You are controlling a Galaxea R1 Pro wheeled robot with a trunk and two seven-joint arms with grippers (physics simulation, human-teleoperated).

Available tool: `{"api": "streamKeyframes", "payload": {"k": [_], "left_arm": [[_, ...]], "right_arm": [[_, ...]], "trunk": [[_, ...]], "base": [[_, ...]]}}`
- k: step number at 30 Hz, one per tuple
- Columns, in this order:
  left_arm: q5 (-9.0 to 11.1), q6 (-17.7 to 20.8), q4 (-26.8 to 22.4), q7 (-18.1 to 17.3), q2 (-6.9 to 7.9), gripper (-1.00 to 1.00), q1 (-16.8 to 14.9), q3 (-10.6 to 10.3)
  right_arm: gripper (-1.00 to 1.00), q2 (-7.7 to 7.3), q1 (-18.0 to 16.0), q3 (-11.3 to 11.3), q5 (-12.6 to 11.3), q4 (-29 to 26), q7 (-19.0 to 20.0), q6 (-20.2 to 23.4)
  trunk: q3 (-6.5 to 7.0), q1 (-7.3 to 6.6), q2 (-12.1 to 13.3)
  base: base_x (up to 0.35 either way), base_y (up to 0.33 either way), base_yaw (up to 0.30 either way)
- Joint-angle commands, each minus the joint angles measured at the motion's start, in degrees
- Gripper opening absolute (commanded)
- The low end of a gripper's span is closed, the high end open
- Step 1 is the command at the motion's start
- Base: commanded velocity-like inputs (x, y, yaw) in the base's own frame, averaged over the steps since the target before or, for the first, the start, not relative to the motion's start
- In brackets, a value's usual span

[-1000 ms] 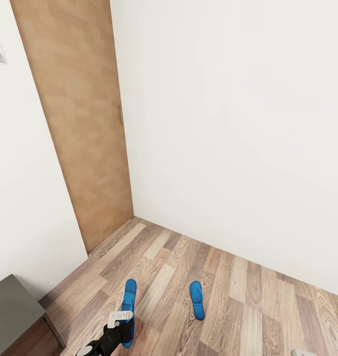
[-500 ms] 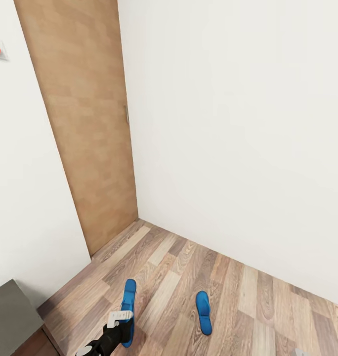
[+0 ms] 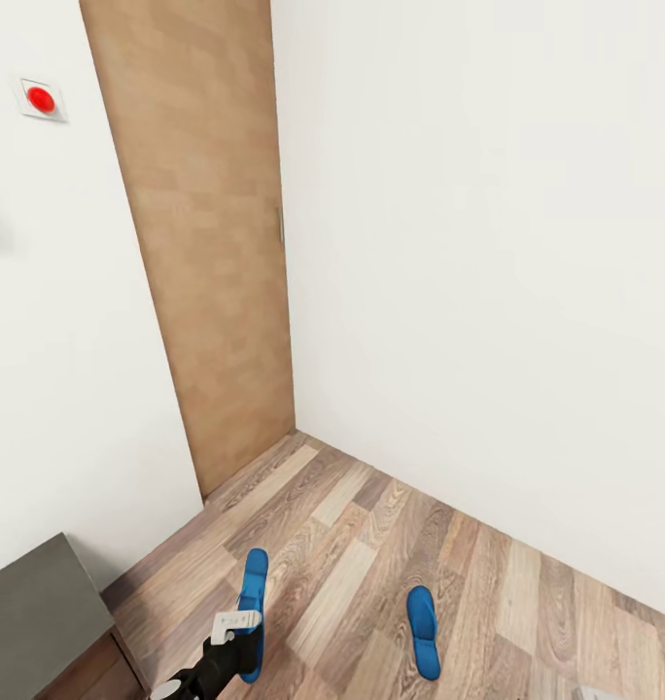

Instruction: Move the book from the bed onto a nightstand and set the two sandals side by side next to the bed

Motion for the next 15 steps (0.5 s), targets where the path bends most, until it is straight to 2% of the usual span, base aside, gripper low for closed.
{"api": "streamKeyframes", "payload": {"k": [1, 15], "left_arm": [[0.3, 0.0, 0.0, -0.5, -0.04, -1.00, 0.0, 0.4], [0.3, 0.0, 0.0, -0.5, -0.04, -1.00, 0.0, 0.4]], "right_arm": [[1.00, 0.01, 0.0, -0.2, -0.5, 0.0, 0.4, 0.4], [1.00, 0.01, 0.0, -0.2, -0.5, 0.0, 0.4, 0.4]], "trunk": [[-0.05, -0.01, 0.0], [-0.05, -0.01, 0.0]], "base": [[0.124, 0.000, 0.008], [0.291, 0.000, 0.001]]}}
